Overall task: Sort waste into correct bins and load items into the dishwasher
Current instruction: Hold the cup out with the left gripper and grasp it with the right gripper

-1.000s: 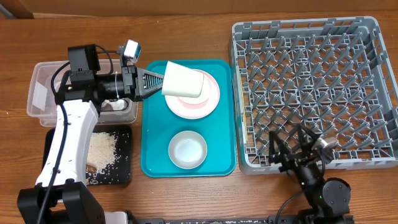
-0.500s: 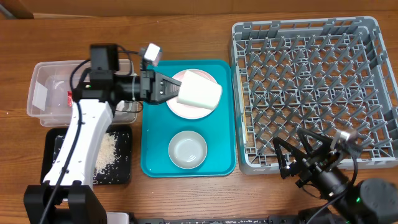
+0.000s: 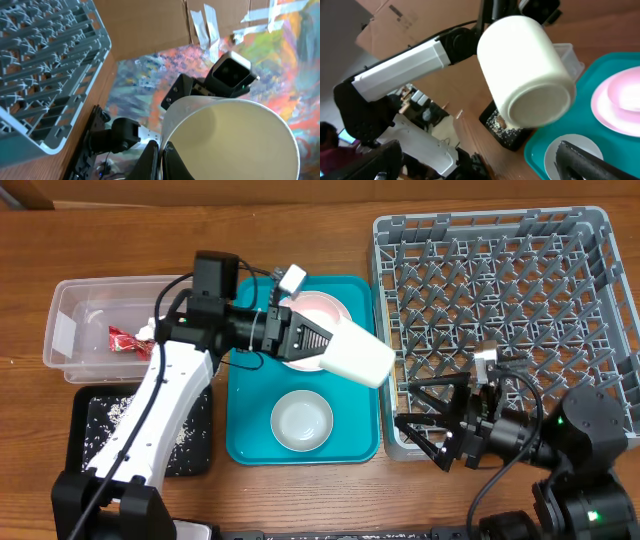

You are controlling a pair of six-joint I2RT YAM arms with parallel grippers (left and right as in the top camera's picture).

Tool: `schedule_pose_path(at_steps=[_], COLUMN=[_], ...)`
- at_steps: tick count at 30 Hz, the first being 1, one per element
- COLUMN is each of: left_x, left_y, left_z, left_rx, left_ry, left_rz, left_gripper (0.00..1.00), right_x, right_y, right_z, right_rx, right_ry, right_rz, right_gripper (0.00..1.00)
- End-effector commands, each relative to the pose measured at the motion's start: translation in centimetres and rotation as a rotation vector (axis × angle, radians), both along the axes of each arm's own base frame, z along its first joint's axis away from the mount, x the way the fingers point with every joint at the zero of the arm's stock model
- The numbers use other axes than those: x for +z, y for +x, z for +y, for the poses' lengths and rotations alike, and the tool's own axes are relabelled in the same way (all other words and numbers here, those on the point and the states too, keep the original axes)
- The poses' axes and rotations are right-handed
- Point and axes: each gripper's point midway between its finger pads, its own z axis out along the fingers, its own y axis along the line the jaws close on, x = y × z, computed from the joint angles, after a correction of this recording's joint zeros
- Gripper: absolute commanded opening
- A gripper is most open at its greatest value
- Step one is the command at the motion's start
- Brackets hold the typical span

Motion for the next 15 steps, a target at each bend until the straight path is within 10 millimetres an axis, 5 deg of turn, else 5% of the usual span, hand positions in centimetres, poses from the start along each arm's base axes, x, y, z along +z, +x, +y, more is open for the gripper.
schedule_pose_path(at_steps=[1,15], left_x=[0.5,0.7], left_y=[-0.7,-0.8], left_z=[-0.7,-1.2], left_rx=[-0.045,-0.06], left_ry=[-0.029,-0.036], left_rz=[-0.041,-0.071], left_gripper=[0.04,0.04], right_x=[0.8,-1.5], right_y=[0.0,4.2], right_z=[0.4,1.1], right_rx=[0.042,0.029], right_ry=[0.011,-0.006], right_rz=[-0.019,0.073], right_gripper=[0.98,0.95])
